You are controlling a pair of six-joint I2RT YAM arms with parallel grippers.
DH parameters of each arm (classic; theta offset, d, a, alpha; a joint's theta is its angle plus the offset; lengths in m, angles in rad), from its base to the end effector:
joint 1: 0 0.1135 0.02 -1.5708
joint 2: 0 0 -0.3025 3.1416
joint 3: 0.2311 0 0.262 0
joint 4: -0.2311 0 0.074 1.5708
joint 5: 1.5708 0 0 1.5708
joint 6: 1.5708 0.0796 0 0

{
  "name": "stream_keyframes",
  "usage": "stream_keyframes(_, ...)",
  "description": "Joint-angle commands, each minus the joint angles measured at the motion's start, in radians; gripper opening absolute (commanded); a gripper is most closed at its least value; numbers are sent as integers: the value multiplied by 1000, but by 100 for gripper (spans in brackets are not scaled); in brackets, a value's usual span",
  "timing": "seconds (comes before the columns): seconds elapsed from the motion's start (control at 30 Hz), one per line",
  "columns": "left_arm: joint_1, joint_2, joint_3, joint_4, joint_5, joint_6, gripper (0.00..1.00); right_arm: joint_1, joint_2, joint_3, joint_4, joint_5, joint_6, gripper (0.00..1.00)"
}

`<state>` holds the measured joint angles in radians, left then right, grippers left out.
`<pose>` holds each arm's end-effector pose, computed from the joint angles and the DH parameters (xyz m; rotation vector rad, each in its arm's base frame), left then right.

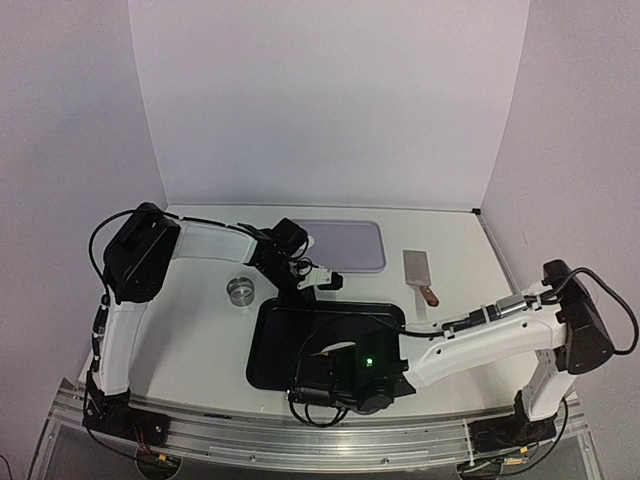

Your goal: Roll out the dumpling wrappers from the dough

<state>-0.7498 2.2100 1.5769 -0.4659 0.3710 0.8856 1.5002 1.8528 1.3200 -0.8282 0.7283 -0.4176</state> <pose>0.3528 -0.3679 0.1218 1.9874 1.7014 -0.4467 0.0798 0.3774 0.1957 -1.9959 1.5236 -0.6835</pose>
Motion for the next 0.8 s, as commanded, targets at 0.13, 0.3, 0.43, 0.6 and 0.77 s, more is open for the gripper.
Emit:
stream_keyframes(0.13,16,26,23,60,-142,69,0,105,-46,-107,-186,-212,254,0)
stream_keyframes(0.3,22,28,25,61,-139,73,0,126,-41,-101,-236,-185,336,0)
stream_keyframes(0.43,25,28,26,60,-140,79,0,125,-93,-81,-257,-123,344,0)
stream_keyframes(0.6,25,31,30,63,-139,75,0,95,-137,62,-281,-27,265,0)
stream_keyframes(0.77,26,27,28,63,-140,71,0,45,-135,209,-272,24,137,0)
